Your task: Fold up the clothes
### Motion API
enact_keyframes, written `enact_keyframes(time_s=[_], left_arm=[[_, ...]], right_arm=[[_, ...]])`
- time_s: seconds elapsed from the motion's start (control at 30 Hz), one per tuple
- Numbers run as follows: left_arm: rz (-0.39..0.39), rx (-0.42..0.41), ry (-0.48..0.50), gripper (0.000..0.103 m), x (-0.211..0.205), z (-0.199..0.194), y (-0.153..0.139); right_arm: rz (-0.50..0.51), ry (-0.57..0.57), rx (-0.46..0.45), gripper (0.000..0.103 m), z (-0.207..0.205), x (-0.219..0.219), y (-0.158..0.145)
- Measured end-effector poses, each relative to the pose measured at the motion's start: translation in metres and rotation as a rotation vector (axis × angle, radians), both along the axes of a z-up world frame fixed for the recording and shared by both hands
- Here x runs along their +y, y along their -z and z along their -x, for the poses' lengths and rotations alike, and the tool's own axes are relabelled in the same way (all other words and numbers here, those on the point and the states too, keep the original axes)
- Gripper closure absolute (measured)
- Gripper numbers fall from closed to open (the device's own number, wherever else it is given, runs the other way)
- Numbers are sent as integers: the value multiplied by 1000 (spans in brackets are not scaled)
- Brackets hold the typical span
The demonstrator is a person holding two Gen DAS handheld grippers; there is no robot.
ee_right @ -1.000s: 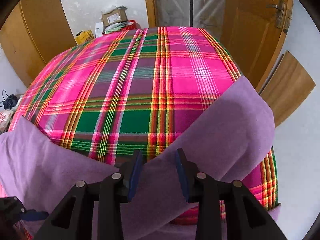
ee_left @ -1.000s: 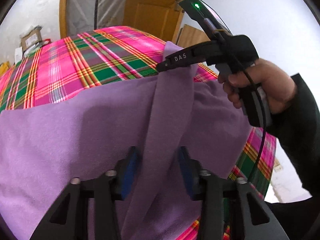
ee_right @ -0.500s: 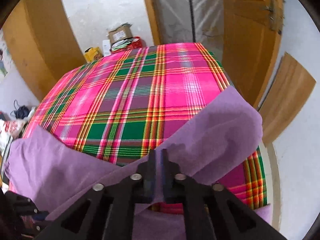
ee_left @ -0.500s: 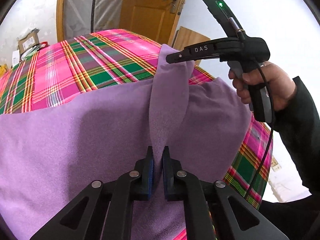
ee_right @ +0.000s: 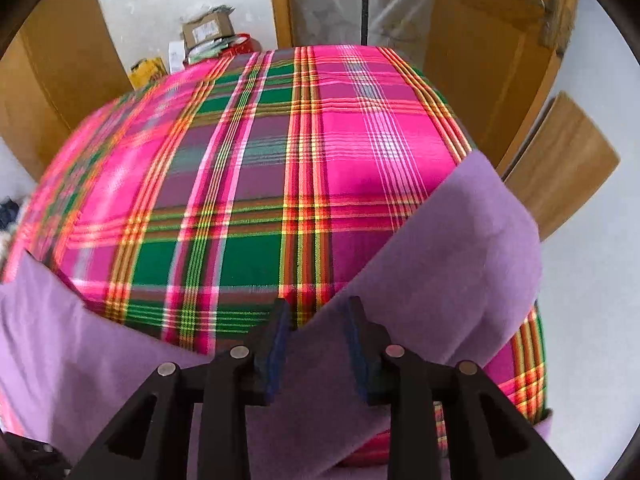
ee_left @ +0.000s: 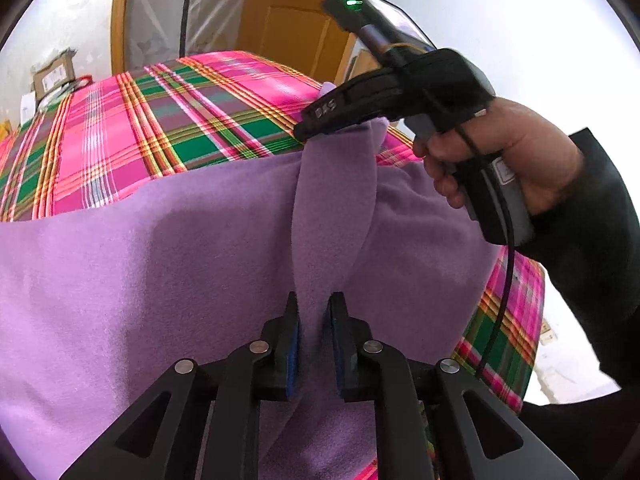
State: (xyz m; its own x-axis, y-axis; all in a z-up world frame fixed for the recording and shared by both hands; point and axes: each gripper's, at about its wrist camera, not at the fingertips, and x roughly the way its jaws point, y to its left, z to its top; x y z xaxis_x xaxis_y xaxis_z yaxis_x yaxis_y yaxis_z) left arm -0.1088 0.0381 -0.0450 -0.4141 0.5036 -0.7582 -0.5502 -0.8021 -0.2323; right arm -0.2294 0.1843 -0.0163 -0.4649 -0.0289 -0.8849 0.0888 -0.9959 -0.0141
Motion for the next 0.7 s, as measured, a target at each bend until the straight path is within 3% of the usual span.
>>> enact_keyframes(time_s=[0.03,0.07,0.1,0.37,0.7], left_arm=[[4,6,2,91,0,-1,0],[9,12,3,92,0,-2,0],[13,16,3,95,0,-2,0],[-15,61,21,98,-9,-7,-14],[-14,81,109,98,-5,-36,-20]], right_arm=[[-21,-17,9,78,-2,-4,0],[-22,-30,19,95,-3,-5,1],[-16,-26,24,101,-5,-3,1],[73,37,118,102,-33,30,-19],[209,170,257,102,-142,91,-66]])
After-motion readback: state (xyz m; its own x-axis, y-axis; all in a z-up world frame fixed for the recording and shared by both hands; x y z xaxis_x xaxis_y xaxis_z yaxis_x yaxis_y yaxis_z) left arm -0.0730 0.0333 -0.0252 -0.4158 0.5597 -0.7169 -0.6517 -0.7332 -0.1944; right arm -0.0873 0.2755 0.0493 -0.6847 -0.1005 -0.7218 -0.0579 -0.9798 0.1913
